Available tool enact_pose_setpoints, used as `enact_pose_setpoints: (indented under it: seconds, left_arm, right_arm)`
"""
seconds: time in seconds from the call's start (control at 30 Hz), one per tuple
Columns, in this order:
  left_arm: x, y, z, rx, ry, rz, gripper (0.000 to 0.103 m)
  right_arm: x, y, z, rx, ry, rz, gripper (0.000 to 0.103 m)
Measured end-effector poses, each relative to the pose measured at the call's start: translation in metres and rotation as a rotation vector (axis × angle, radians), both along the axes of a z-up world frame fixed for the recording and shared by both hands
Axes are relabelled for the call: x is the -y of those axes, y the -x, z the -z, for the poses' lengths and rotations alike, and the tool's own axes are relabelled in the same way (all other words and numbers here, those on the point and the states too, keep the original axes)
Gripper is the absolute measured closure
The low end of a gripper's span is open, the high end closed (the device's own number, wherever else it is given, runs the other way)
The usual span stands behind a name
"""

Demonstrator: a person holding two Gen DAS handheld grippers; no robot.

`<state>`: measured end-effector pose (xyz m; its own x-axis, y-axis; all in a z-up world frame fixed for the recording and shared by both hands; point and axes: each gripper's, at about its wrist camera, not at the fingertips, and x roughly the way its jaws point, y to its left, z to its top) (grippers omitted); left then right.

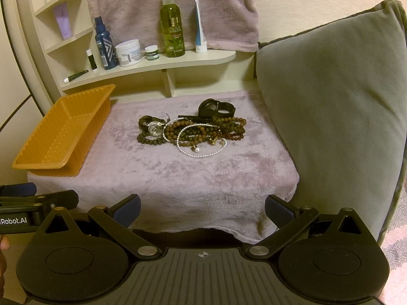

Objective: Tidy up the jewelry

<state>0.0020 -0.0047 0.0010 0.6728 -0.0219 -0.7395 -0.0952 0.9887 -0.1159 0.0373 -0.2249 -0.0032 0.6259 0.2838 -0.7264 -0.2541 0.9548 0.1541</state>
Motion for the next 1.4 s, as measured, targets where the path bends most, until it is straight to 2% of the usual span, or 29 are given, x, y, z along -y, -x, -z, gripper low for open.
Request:
enact_pose_setpoints:
  seconds: [1.4]
  left_arm:
    - [0.0007, 0.0012, 0.0002, 0.002, 0.013, -0.011, 0.001]
  right_arm:
    - [0.0017, -0.0008, -0.0027, 0.003, -0.004, 0.000, 0.000]
